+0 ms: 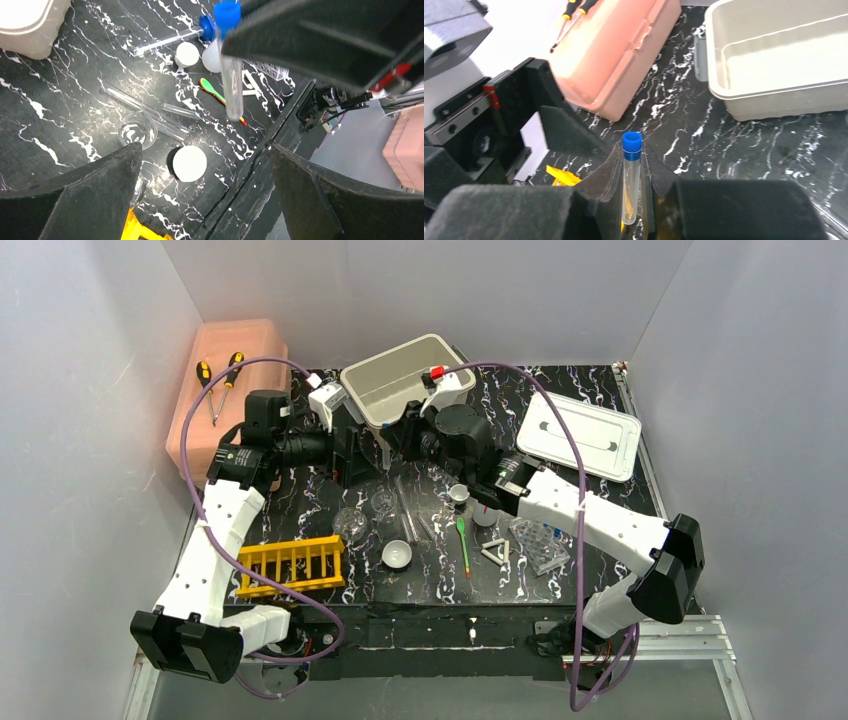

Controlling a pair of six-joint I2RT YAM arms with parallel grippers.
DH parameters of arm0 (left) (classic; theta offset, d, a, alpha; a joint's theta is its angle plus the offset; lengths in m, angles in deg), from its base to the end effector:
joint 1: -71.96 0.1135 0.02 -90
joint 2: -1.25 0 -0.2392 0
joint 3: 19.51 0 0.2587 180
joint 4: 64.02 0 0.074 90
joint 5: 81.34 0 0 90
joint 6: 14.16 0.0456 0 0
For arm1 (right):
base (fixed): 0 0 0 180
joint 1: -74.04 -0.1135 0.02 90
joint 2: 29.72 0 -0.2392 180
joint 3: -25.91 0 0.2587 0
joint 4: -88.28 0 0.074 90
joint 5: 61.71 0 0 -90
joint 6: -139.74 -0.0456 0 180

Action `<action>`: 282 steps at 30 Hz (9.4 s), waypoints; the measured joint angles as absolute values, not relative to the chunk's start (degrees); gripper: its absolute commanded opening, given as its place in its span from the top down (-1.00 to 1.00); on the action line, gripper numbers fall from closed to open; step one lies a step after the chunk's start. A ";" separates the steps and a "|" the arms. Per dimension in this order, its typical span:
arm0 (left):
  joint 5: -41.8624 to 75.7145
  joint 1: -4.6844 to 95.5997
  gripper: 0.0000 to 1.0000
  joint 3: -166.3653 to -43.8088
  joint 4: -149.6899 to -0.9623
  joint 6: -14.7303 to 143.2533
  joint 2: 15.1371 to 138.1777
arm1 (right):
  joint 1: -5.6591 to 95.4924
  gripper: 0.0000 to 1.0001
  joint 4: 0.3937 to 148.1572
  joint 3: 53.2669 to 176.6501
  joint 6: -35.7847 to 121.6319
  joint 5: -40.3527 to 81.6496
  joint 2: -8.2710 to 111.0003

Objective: Organize the chemistry lab equipment
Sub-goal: Insert the test tube into the slot of the test tube rack, then adjust the test tube rack at the center of the board, then adjust the chemistry item at the center of the board.

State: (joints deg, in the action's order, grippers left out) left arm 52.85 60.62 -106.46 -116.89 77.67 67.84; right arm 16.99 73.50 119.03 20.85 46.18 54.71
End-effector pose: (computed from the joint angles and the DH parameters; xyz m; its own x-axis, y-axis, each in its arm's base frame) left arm 0.2462 -0.0818 0.3657 -0.5038 0.1244 -0.8548 0.7338 0.5838 -0.3475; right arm 0.2126 0.3022 0.3782 -0.3561 0.2960 -0.8864 -0.5258 0.7206 0.4519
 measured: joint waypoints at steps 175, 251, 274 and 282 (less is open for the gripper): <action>34.58 58.50 -0.97 -120.92 -136.37 85.51 80.73 | 33.23 0.97 40.30 80.73 15.22 64.08 27.21; 29.09 79.47 -0.83 -101.69 -160.37 136.66 75.44 | 11.37 0.03 52.78 135.59 39.63 35.45 86.51; 32.08 79.47 0.16 -89.84 -145.92 135.04 75.77 | 11.39 0.64 50.45 126.81 40.11 44.12 82.66; 34.36 79.18 0.28 -89.60 -142.55 132.20 77.26 | 11.39 0.20 48.76 124.60 40.83 47.08 78.38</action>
